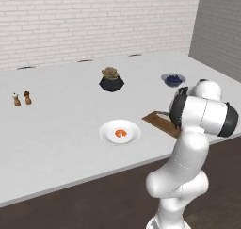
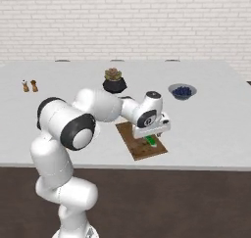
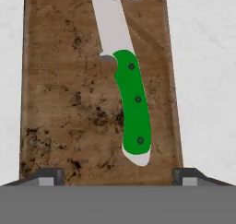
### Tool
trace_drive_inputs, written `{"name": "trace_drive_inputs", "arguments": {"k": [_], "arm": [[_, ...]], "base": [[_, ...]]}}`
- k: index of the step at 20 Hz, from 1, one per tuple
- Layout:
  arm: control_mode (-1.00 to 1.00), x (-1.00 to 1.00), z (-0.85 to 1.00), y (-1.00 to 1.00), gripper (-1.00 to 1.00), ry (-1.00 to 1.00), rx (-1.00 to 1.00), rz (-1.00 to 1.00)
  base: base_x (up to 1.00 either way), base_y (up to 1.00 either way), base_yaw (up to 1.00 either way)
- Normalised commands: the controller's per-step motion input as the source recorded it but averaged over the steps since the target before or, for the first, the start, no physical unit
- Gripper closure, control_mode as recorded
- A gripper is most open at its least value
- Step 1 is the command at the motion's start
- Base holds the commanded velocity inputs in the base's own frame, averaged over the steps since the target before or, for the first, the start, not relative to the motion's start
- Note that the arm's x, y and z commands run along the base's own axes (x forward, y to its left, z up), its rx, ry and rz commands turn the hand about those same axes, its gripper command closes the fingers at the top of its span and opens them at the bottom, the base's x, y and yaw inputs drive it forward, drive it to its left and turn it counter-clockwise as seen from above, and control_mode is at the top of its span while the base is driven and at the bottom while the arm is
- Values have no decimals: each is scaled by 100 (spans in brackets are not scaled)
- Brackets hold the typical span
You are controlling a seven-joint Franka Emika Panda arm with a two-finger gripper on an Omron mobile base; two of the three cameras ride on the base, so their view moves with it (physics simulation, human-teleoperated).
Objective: Pick up the knife from the drawer and place it on the cutting board. Then place the meat from the plate to the cutting board.
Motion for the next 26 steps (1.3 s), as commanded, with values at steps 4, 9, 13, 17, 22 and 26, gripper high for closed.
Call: {"name": "trace_drive_inputs", "arguments": {"k": [4,9,13,17,22,26], "arm": [[-100,-100,28,100,-100,0,0,4],[-100,-61,38,100,-100,0,0,2],[-100,-1,64,100,-100,-1,0,0],[-100,1,25,100,-100,0,6,5],[-100,0,1,100,-100,10,13,6],[-100,22,-1,100,-100,12,4,0]], "base": [[0,0,0],[0,0,0],[0,0,0],[0,0,0],[0,0,0],[0,0,0]]}}
